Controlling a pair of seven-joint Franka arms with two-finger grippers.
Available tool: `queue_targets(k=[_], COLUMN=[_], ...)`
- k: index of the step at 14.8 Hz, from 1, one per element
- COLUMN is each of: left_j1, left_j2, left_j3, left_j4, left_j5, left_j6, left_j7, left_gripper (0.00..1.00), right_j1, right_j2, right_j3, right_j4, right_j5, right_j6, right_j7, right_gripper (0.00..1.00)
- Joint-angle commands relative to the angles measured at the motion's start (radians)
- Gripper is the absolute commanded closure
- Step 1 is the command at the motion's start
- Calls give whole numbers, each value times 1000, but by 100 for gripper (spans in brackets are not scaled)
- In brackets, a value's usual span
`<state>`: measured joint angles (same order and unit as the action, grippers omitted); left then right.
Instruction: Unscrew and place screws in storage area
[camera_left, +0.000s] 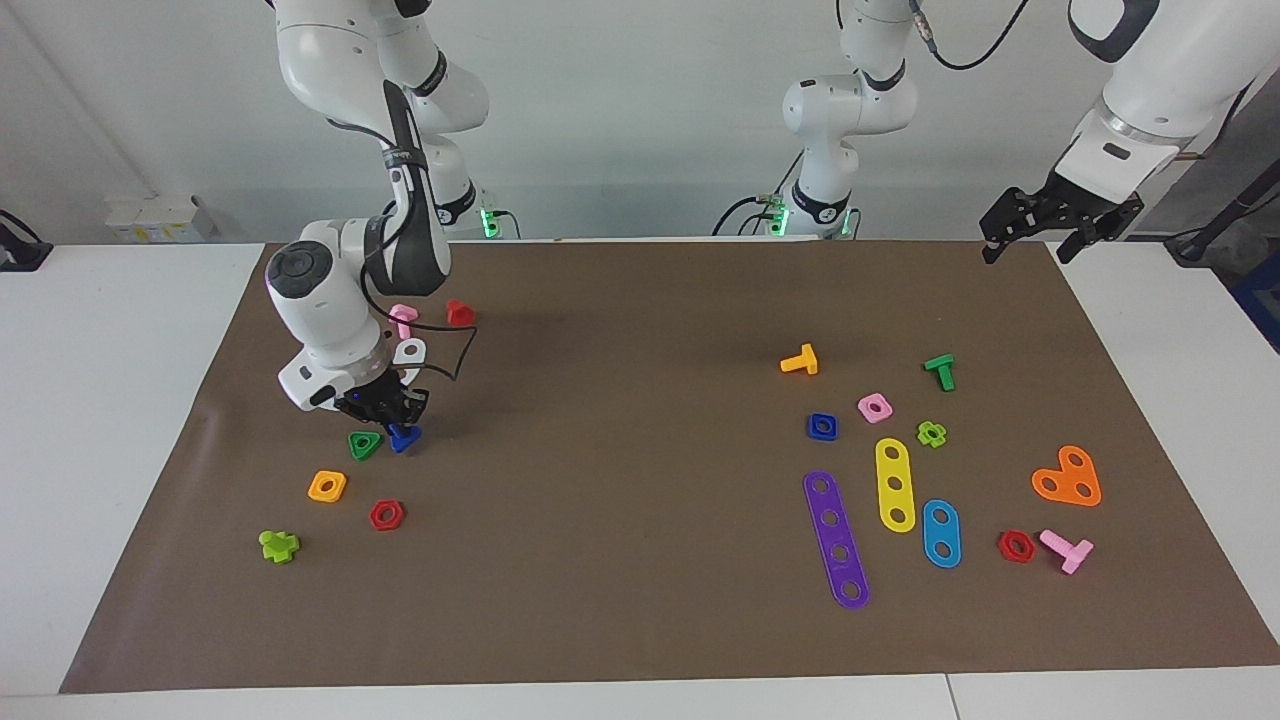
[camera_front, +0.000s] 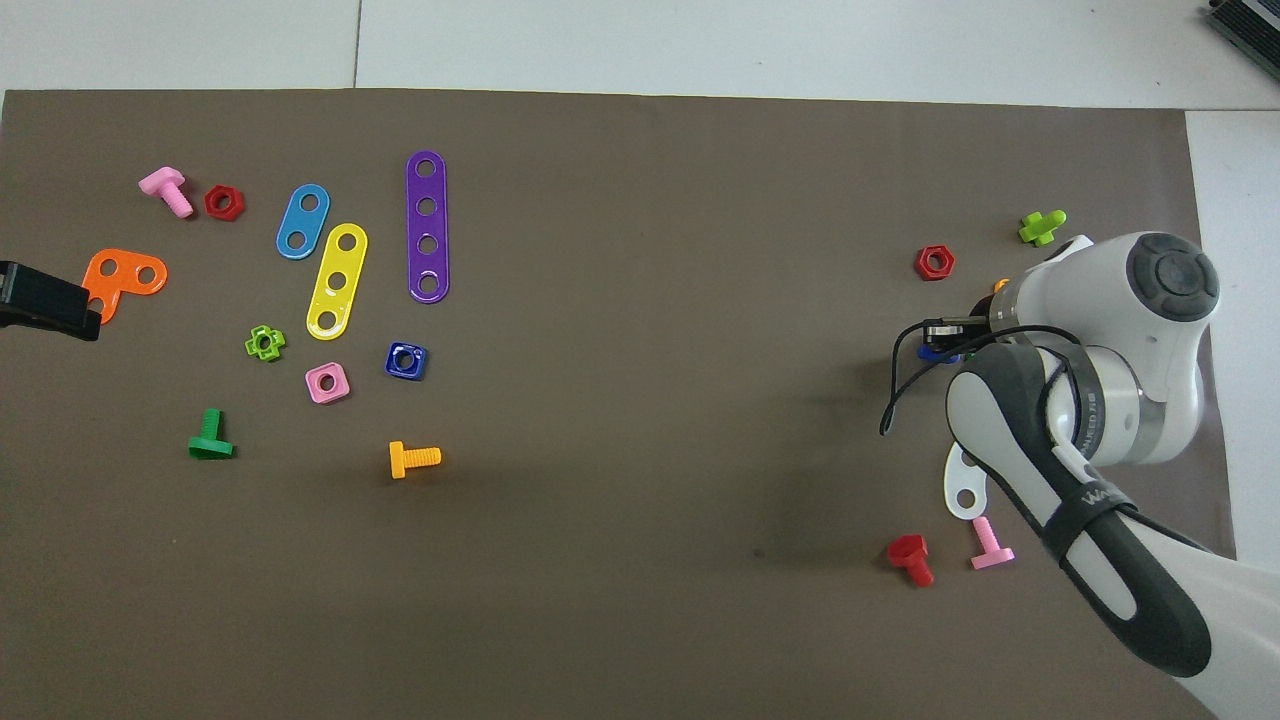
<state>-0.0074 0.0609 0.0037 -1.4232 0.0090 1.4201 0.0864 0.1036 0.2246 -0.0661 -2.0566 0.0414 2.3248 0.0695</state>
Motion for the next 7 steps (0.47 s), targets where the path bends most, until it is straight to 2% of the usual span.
queue_targets(k=[1,2,3,4,7], left_j1=[-2,-3,3,3,3], left_j2=[-36,-52,-56,-58,-58], left_j3=[-2,-2,-5,-5,-5], left_j4=[-67,-100,-112,-112,-112], left_j5=[5,5,5,5,6], left_j6=[31,58,65,65,71], left_j7=[4,6,10,10,10], left_gripper=[0,0,0,0,0], right_j1=[5,5,2,-4,7], right_j2=[19,21,21,21,0], right_j3=[5,3,3,3,2], right_j4=[-16,-16,-17,-16,22], right_j5=[26,26,26,26,25], right_j6=[64,62,64,62,35], right_j7=[0,0,1,0,1], right_gripper=[100,82,23,0,0])
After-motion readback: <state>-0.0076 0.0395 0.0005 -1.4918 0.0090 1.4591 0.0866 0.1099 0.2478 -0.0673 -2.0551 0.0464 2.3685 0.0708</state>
